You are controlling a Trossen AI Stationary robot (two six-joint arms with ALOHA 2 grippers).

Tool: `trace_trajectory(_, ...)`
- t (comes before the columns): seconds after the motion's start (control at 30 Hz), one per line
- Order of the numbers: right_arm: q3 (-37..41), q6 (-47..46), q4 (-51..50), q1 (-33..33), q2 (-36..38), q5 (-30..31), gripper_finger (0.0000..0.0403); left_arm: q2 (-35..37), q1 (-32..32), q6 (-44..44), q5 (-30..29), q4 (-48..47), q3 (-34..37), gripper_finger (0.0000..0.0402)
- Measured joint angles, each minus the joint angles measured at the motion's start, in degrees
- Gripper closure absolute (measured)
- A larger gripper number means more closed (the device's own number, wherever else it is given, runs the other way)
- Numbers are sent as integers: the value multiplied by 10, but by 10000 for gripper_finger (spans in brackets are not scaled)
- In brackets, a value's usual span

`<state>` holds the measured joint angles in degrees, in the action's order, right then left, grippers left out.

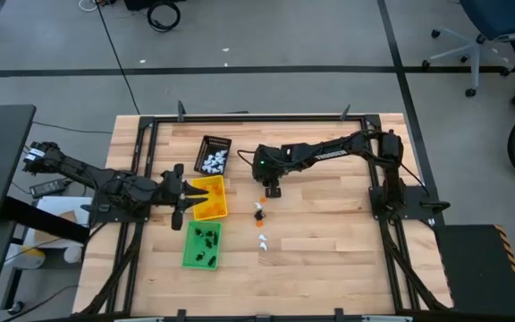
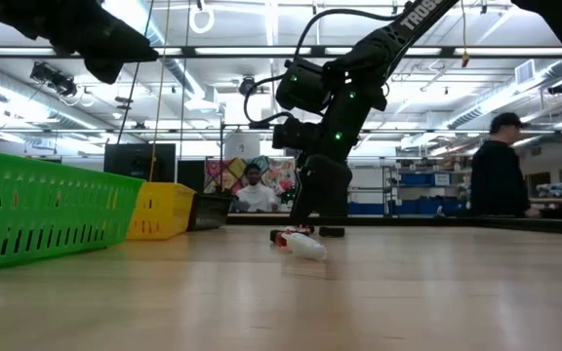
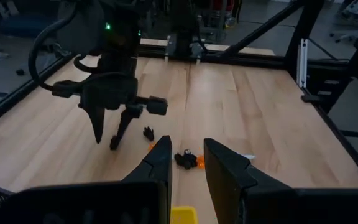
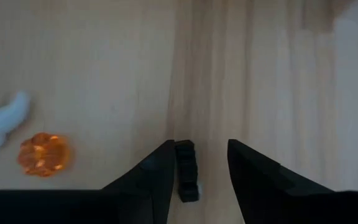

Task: Sort Halloween decoration
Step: Put the black skeleton toy into the green basket

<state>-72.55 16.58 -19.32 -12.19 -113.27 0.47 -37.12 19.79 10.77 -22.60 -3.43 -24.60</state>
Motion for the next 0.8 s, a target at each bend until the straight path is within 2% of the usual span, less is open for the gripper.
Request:
trace_trajectory(0.5, 6, -28, -8, -1, 0, -7, 253, 0, 0, -11, -5, 2, 0, 333)
trace_trajectory(0.7, 60, -41, 57, -6, 3, -20, 281, -9, 0, 22, -7, 1, 0, 333)
trace_trajectory(0.8, 69, -40, 67, -6, 4, -6, 306, -23, 0, 47, -7, 0, 0, 333)
